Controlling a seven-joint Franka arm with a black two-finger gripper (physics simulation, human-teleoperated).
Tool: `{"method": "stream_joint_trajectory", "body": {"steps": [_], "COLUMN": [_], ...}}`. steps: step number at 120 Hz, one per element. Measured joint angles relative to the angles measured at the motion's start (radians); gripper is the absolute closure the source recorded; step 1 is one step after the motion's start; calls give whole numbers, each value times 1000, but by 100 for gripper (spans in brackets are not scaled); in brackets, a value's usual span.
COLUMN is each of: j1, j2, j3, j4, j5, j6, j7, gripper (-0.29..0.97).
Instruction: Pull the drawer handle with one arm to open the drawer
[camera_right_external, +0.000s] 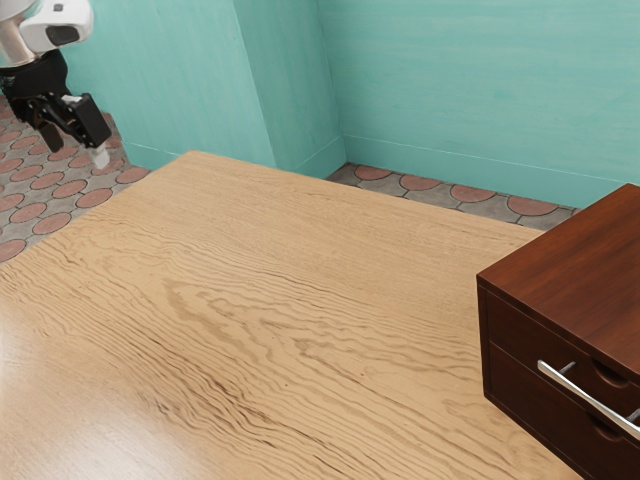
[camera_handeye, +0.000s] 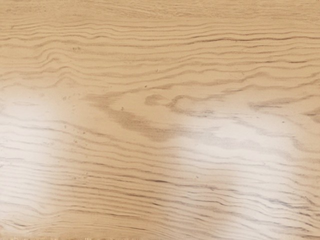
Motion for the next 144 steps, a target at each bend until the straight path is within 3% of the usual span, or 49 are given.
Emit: {"method": "stream_joint_trajectory", "body": {"steps": [34,45,79,116,144], "j1": [30,11,-33,-195,-334], "j2": [2,-9,-29,-5,-7], "j3": [2,-5,-117,-191,-200], "j4": [1,125,190,180,177], "j5": [0,1,-1,0,-2], "j6": [12,-11,-72,-44,-40], "j7": [21,18,9,-23,-48], "gripper": [0,0,0,0,0]}}
